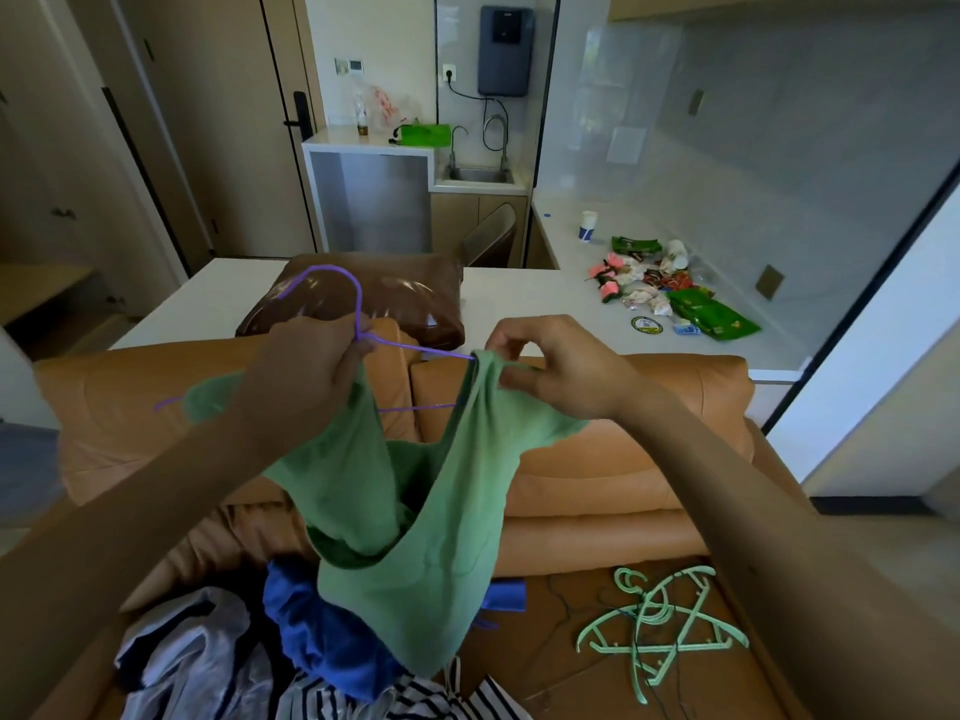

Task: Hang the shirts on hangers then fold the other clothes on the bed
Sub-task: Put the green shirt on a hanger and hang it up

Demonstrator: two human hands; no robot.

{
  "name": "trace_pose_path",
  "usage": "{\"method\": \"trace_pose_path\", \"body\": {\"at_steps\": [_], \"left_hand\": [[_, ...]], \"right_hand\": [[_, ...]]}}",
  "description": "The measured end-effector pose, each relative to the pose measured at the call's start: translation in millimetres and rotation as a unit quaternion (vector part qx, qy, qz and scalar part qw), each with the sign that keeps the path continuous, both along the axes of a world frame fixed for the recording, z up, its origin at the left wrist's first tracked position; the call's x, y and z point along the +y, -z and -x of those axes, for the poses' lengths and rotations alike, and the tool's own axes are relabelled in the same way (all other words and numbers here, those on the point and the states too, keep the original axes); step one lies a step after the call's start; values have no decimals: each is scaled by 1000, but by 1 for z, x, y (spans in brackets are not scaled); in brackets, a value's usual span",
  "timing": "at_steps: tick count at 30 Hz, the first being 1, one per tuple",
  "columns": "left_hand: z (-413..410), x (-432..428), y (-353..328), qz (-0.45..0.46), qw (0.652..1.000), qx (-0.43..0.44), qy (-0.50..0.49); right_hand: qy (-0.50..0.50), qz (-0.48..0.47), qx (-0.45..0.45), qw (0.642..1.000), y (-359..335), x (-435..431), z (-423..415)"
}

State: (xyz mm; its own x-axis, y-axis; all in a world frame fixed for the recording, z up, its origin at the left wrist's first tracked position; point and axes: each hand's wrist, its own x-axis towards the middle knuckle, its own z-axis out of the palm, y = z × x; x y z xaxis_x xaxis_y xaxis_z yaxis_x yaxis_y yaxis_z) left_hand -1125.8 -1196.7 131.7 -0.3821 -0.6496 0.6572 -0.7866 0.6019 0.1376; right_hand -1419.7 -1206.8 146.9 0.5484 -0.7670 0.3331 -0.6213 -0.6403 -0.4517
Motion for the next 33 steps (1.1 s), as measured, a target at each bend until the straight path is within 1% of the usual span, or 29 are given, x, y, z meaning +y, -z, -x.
{"method": "trace_pose_path", "body": {"at_steps": [3, 5, 7, 9, 11, 14, 16, 18, 21, 25, 31, 32, 33], "left_hand": [[4, 5, -5, -11, 1000, 13, -6], [8, 10, -9, -36, 999, 21, 21], [13, 14, -14, -112, 990, 49, 70], [19, 20, -21, -204, 973, 75, 82], [24, 23, -23, -240, 963, 93, 75], [36, 29, -23, -217, 963, 146, 64], [45, 33, -23, -185, 962, 180, 92], [52, 38, -26, -189, 954, 197, 129], [55, 40, -33, -218, 946, 188, 147], [51, 32, -42, -224, 953, 151, 139], [54, 28, -54, -229, 955, 129, 138], [56, 27, -55, -222, 957, 125, 137], [56, 26, -55, -217, 958, 126, 136]], "right_hand": [[-11, -42, -72, 996, 0, 7, -13], [-15, -59, -105, 993, 0, 11, -20], [-17, -40, -109, 993, -1, 15, -26], [-19, -18, -110, 994, -4, 20, -29], [-25, 0, -109, 994, -8, 24, -31], [-36, 19, -105, 994, -14, 30, -33], [-39, 24, -99, 994, -21, 33, -29], [-35, 7, -102, 994, -27, 35, -18], [-36, -31, -106, 993, -35, 36, 4], [-15, -16, -81, 996, -32, 39, 41], [41, -23, -85, 995, -27, 45, 85], [50, -28, -73, 996, -26, 44, 91], [62, -32, -41, 997, -25, 43, 98]]}}
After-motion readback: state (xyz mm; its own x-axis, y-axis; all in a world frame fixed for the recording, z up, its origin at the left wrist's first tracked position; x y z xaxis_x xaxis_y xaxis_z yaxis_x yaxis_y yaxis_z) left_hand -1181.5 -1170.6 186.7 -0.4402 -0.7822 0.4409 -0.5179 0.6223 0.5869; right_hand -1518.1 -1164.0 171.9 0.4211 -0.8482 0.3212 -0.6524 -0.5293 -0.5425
